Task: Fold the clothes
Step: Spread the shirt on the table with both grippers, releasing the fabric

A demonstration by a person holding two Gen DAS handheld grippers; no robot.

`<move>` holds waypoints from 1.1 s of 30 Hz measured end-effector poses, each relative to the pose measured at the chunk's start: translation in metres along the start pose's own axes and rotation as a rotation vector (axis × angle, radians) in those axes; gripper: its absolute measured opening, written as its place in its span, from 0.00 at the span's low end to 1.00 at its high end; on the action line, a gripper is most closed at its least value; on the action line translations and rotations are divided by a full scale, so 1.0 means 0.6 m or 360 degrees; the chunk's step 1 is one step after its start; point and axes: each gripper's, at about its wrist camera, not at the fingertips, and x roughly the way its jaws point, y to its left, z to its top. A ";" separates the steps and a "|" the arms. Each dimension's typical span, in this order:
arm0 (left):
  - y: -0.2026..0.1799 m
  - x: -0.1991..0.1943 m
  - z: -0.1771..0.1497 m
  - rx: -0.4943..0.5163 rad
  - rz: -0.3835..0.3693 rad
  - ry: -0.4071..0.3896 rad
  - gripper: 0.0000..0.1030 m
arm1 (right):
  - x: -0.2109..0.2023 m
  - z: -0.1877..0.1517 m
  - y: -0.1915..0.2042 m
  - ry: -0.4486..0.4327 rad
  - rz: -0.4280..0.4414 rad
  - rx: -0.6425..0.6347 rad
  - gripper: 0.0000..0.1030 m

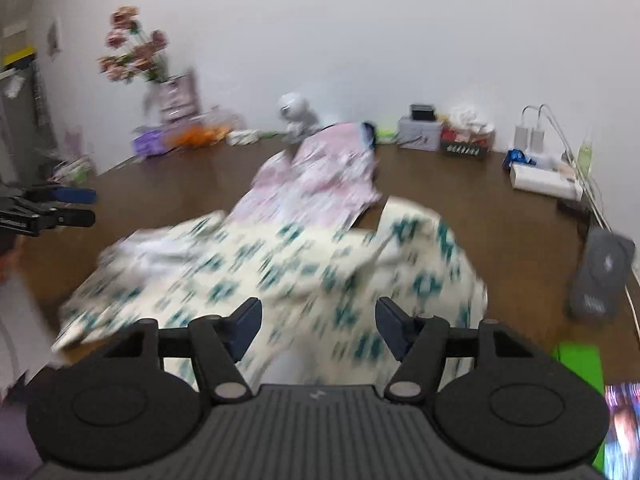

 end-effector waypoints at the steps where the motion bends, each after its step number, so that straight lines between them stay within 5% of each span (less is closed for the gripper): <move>1: 0.009 0.046 0.025 0.0010 0.0005 0.0049 0.74 | 0.030 0.010 0.001 0.0031 -0.0015 -0.0002 0.62; 5: 0.045 0.236 0.086 0.0017 0.0024 0.0319 0.72 | 0.115 0.019 0.016 0.0140 -0.0022 -0.0032 0.61; 8: 0.040 0.309 0.094 0.0120 -0.0003 0.0377 0.67 | 0.129 0.010 0.026 0.0143 0.0041 -0.0028 0.62; 9: 0.042 0.325 0.095 0.0112 -0.0034 0.0390 0.58 | 0.128 0.004 0.027 0.0135 0.0059 -0.0011 0.62; 10: 0.047 0.339 0.097 0.0081 -0.0066 0.0404 0.22 | 0.126 -0.003 0.026 0.0131 0.0076 0.0007 0.62; 11: 0.052 0.350 0.100 0.0042 -0.0084 0.0417 0.06 | 0.127 -0.008 0.025 0.0132 0.0088 0.0020 0.62; 12: 0.058 0.354 0.102 0.0018 -0.0052 0.0393 0.05 | 0.128 -0.013 0.022 0.0136 0.0098 0.0028 0.62; 15: 0.083 0.360 0.106 -0.0041 0.0173 0.0262 0.03 | 0.138 -0.027 0.014 0.0178 0.0065 0.0031 0.62; 19: 0.180 0.360 0.105 -0.0190 0.0765 0.0093 0.04 | 0.140 -0.042 0.003 0.0176 0.0055 0.0058 0.61; 23: 0.258 0.319 0.106 -0.0384 0.1059 0.0069 0.15 | 0.137 -0.047 0.003 0.0162 0.0063 0.0031 0.65; 24: 0.257 0.295 0.108 -0.0389 0.1046 0.0047 0.19 | 0.135 -0.048 0.004 0.0162 0.0061 0.0027 0.67; 26: 0.234 0.235 0.108 -0.0357 0.0921 -0.0007 0.56 | 0.130 -0.049 0.003 0.0163 0.0055 0.0025 0.69; 31: 0.106 0.116 0.046 -0.0033 0.0399 0.0126 0.79 | 0.103 -0.047 -0.019 0.0143 -0.0008 0.0042 0.69; 33: 0.059 0.094 -0.014 0.0086 0.0245 0.0249 0.79 | 0.096 -0.046 -0.028 0.0142 -0.0017 0.0050 0.69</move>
